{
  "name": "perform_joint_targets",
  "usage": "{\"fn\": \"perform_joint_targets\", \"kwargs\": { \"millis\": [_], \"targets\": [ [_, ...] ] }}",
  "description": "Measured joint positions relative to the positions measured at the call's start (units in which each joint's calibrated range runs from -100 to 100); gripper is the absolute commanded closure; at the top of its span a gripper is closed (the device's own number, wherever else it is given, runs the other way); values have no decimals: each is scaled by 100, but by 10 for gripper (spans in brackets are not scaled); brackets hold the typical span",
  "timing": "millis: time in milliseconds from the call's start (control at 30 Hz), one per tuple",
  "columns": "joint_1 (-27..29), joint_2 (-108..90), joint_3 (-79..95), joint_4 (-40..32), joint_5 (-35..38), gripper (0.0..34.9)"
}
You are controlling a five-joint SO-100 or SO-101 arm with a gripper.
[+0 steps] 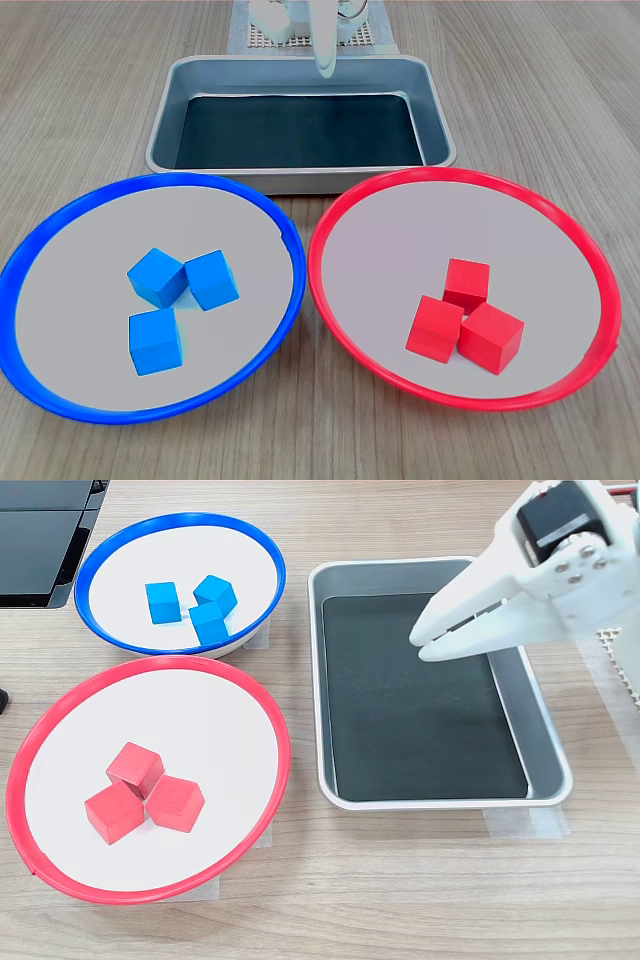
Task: Relocate any misplaced blocks to their matching dishes.
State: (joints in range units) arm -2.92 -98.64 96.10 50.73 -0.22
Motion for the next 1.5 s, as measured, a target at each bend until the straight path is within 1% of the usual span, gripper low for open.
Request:
{"fn": "perform_joint_targets", "kwargs": {
  "millis": [233, 1500],
  "targets": [
    [0, 0, 327, 33, 29, 346],
    [150, -26, 327, 33, -34, 346]
  ]
}}
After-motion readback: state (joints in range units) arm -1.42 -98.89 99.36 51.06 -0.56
